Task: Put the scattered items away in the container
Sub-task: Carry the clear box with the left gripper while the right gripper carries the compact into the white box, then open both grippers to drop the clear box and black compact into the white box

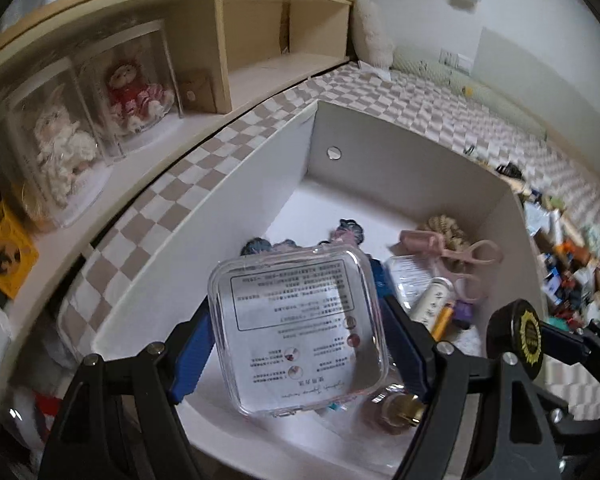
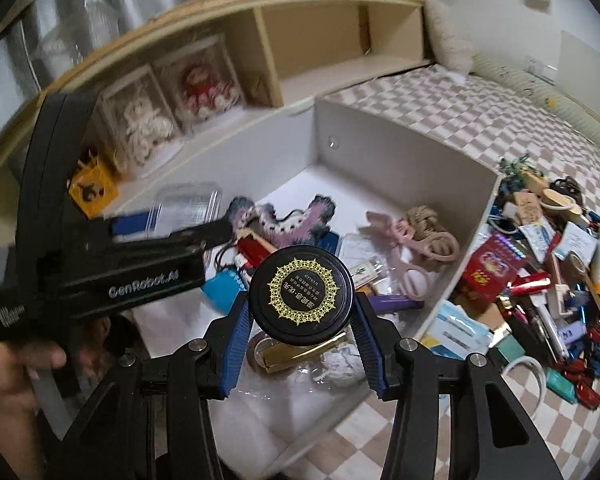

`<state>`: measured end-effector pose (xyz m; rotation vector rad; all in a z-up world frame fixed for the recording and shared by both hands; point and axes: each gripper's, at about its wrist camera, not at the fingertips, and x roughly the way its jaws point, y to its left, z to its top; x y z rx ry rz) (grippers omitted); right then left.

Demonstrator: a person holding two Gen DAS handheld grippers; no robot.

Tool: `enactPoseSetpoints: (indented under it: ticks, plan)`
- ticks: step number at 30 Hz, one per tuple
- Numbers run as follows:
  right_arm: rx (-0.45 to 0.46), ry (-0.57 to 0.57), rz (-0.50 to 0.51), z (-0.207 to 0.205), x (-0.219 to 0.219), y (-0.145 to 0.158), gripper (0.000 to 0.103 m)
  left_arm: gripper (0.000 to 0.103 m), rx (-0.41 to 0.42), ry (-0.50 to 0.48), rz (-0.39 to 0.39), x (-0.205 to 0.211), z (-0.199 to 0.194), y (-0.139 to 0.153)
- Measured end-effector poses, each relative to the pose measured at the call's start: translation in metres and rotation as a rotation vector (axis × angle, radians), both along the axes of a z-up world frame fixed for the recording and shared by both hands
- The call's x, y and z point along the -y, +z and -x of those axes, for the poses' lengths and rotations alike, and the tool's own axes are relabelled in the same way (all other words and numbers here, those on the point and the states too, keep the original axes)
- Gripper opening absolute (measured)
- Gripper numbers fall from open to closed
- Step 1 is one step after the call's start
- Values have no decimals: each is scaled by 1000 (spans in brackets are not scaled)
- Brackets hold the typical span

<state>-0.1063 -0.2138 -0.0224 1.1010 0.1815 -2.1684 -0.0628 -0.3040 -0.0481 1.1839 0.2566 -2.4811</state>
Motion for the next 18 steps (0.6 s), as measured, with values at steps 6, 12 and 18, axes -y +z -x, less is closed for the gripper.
enactPoseSetpoints:
  ticks: [6, 12, 18]
  plan:
    - [42, 54, -45, 8, 18, -13, 50, 79, 80, -66, 33, 1, 16, -8]
    - [71, 63, -94, 16, 31, -23, 50, 79, 126, -81, -34, 10, 25, -16]
    - [112, 89, -124, 19, 42, -30, 50, 79, 159, -97, -66, 9, 29, -18]
